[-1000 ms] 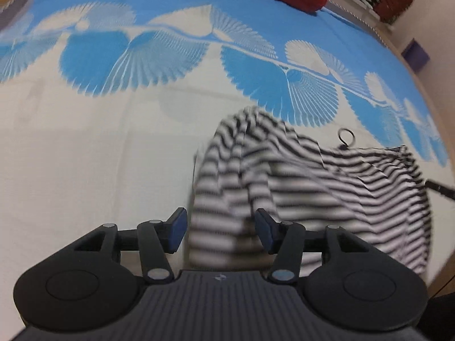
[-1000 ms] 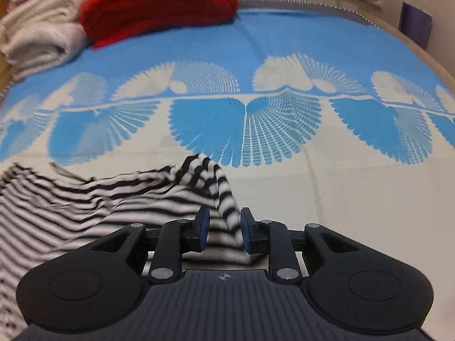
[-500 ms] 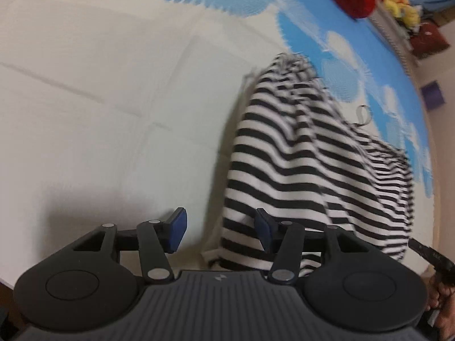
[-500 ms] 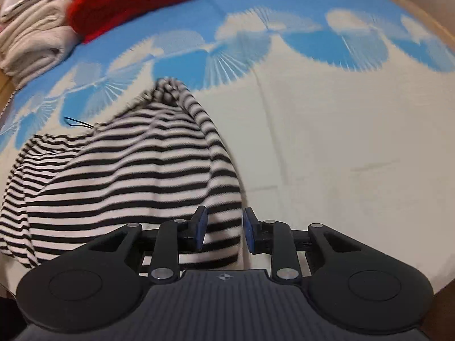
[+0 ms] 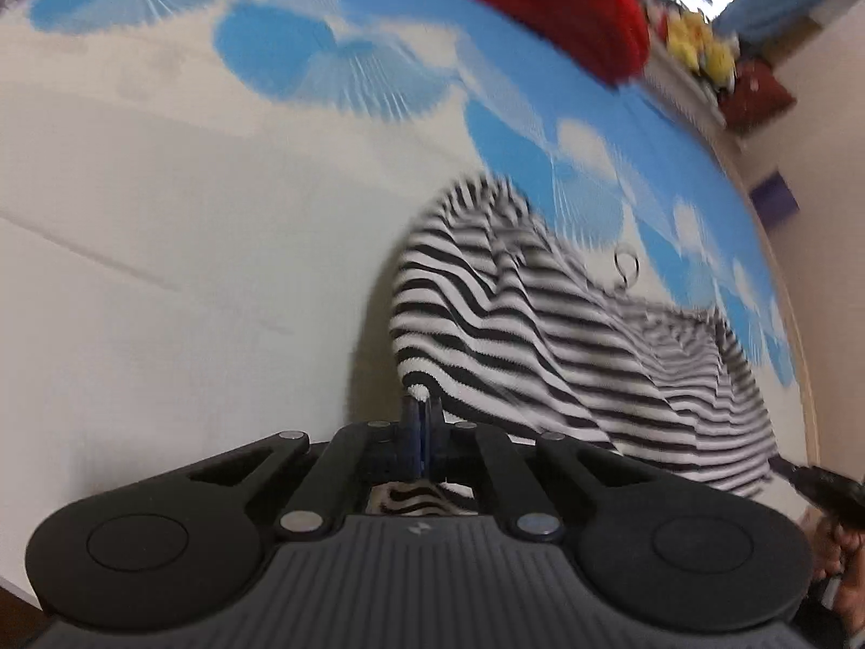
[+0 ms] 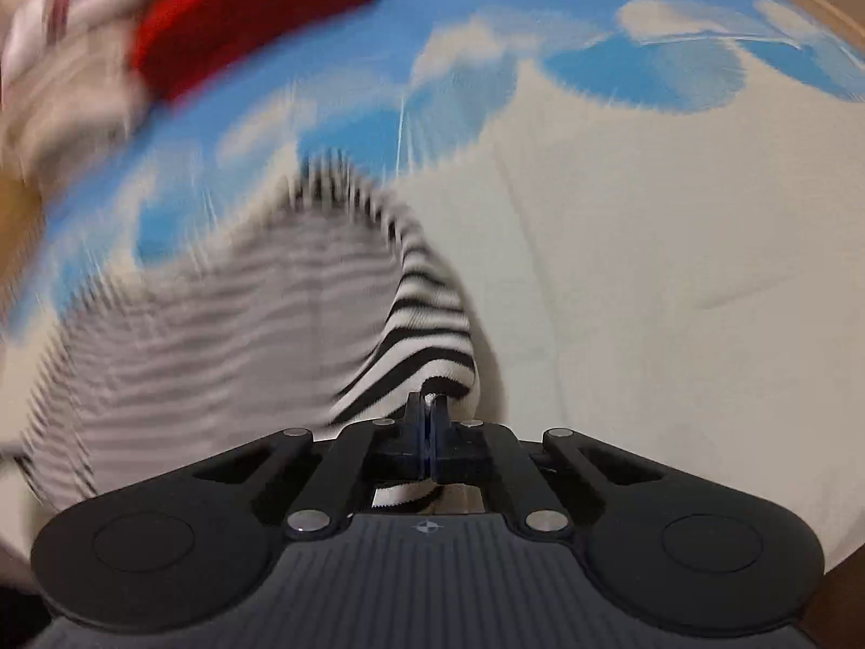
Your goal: Fold small clothes
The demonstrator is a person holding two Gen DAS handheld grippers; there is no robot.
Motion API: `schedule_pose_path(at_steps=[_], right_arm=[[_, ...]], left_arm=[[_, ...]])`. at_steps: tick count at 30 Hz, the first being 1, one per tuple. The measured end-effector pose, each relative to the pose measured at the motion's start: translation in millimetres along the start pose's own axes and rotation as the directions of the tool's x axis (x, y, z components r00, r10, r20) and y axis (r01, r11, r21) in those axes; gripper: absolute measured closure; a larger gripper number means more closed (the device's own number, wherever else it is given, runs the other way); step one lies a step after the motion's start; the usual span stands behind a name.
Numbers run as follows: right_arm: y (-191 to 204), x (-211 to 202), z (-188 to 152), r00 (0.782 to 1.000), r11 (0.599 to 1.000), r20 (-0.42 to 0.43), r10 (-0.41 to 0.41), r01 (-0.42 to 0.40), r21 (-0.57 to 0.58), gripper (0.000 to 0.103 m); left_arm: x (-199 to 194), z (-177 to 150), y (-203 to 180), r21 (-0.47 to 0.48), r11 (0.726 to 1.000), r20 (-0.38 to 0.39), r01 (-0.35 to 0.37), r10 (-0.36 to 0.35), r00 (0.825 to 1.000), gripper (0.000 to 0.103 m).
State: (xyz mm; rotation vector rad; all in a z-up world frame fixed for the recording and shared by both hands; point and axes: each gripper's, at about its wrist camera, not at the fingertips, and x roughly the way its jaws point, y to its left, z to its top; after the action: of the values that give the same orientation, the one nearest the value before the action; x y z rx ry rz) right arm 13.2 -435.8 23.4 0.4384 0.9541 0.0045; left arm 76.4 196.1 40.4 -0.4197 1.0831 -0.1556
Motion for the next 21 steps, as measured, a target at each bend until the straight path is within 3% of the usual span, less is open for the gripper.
schedule_pose_path(at_steps=[2, 3, 5, 7, 8, 11, 13, 15, 17, 18, 19, 20, 21], right_arm=[[-8.5, -9.2, 1.9, 0.999, 0.999, 0.033, 0.012, -0.013, 0.046, 0.103], [-8.0, -7.5, 0.4, 1.000, 1.000, 0.019, -0.011, 0.010, 0.026, 0.103], [-4.9, 5.6, -4.8, 0.995, 0.996, -0.051, -0.085, 0.083, -0.036, 0.103], [-5.1, 24.1, -11.8, 0.978, 0.987, -0.146, -0.152, 0.141, -0.077, 0.103], [-3.6, 31.0, -15.5, 0.968, 0.980, -0.174, -0.183, 0.166, -0.108, 0.103], [1.8, 39.9, -18.3, 0.953, 0.968, -0.203, -0.226, 0.197, -0.155, 0.103], [5.3, 37.4, -13.8, 0.958, 0.971, -0.188, -0.215, 0.189, -0.147, 0.102], [9.3, 26.1, -8.4, 0.969, 0.967, -0.099, -0.228, 0.213, -0.143, 0.100], [19.3, 14.2, -5.6, 0.974, 0.961, -0.002, -0.228, 0.224, -0.164, 0.100], [24.2, 9.3, -3.8, 0.979, 0.964, 0.034, -0.200, 0.202, -0.173, 0.100], [28.7, 6.4, -2.7, 0.988, 0.972, 0.049, -0.147, 0.154, -0.178, 0.100], [32.1, 6.3, -2.7, 0.994, 0.977, 0.044, -0.097, 0.104, -0.185, 0.100], [35.8, 8.5, -4.4, 0.998, 0.979, 0.022, -0.052, 0.055, -0.196, 0.098]], left_arm=[[4.0, -5.1, 0.1, 0.023, 0.997, -0.044, -0.073, 0.074, 0.996, 0.102], [15.7, -9.8, 0.1, 0.047, 0.989, -0.106, -0.142, 0.146, 0.984, 0.102], [41.4, -19.6, -3.5, 0.125, 0.964, -0.210, -0.236, 0.258, 0.943, 0.103], [60.6, -30.4, -14.2, 0.267, 0.900, -0.239, -0.344, 0.407, 0.881, 0.103], [62.0, -31.7, -21.0, 0.306, 0.887, -0.223, -0.345, 0.419, 0.880, 0.103], [37.9, -23.7, -37.6, 0.286, 0.909, -0.080, -0.302, 0.337, 0.938, 0.102], [18.8, -19.1, -48.1, 0.282, 0.915, 0.032, -0.287, 0.290, 0.956, 0.102], [8.4, -17.6, -60.8, 0.281, 0.935, 0.087, -0.217, 0.201, 0.976, 0.099], [10.0, -17.7, -71.1, 0.285, 0.953, 0.062, -0.105, 0.091, 0.994, 0.097], [15.5, -19.0, -77.1, 0.295, 0.955, 0.016, -0.034, 0.031, 0.999, 0.091], [22.2, -19.4, -82.5, 0.307, 0.951, -0.037, 0.025, -0.014, 0.999, 0.077], [30.1, -23.1, -88.6, 0.319, 0.946, -0.085, 0.061, -0.035, 0.996, 0.067], [40.5, -27.8, -95.9, 0.345, 0.935, -0.144, 0.082, -0.034, 0.989, 0.051]])
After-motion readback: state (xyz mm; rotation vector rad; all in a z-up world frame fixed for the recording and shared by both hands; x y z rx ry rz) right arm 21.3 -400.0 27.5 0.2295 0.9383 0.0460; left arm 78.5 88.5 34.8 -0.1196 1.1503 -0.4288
